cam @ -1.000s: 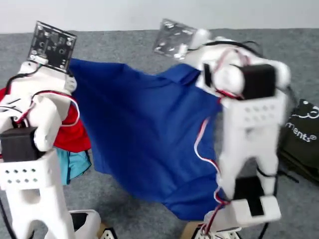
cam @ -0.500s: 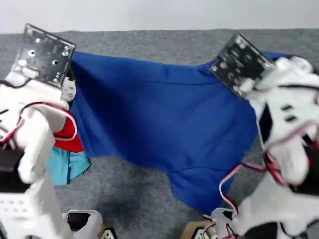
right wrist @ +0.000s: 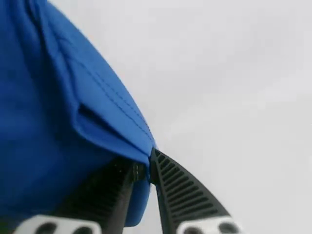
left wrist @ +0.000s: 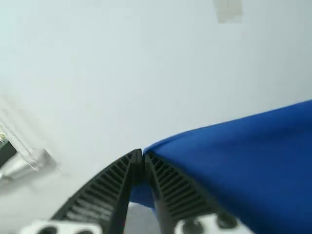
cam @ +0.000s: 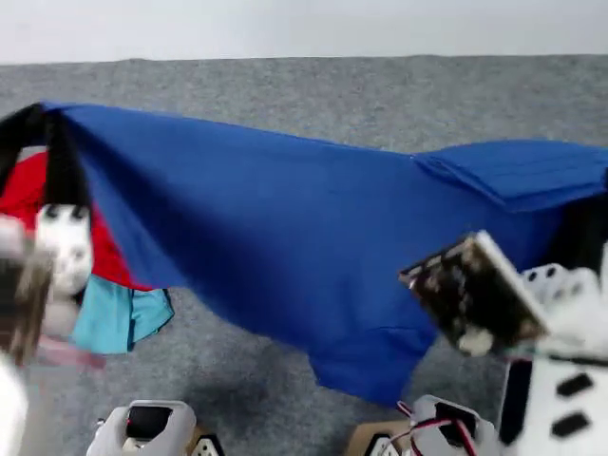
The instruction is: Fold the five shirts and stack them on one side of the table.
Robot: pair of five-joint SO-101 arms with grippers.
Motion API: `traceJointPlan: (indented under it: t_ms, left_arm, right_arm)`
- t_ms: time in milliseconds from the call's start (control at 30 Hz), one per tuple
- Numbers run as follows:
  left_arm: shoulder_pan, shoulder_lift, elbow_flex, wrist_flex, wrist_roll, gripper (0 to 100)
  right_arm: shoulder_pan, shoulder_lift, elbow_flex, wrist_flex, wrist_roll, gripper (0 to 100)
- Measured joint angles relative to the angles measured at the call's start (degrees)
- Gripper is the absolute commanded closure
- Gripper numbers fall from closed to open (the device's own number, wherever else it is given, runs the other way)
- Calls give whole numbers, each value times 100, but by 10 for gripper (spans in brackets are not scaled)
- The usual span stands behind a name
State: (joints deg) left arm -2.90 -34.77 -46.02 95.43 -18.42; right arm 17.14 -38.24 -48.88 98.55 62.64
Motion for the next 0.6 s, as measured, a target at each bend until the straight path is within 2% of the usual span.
traceJointPlan:
  t_ms: [267, 500, 600]
  left_arm:
    - [0, -18, -475, 0, 0, 997]
    - [0, -18, -466, 325, 0, 997]
    - [0, -18, -88, 396, 0, 997]
  right_arm:
    - [431, -396, -18, -756, 308, 987]
    - [475, -422, 9, -782, 343, 987]
    - [475, -413, 176, -782, 343, 987]
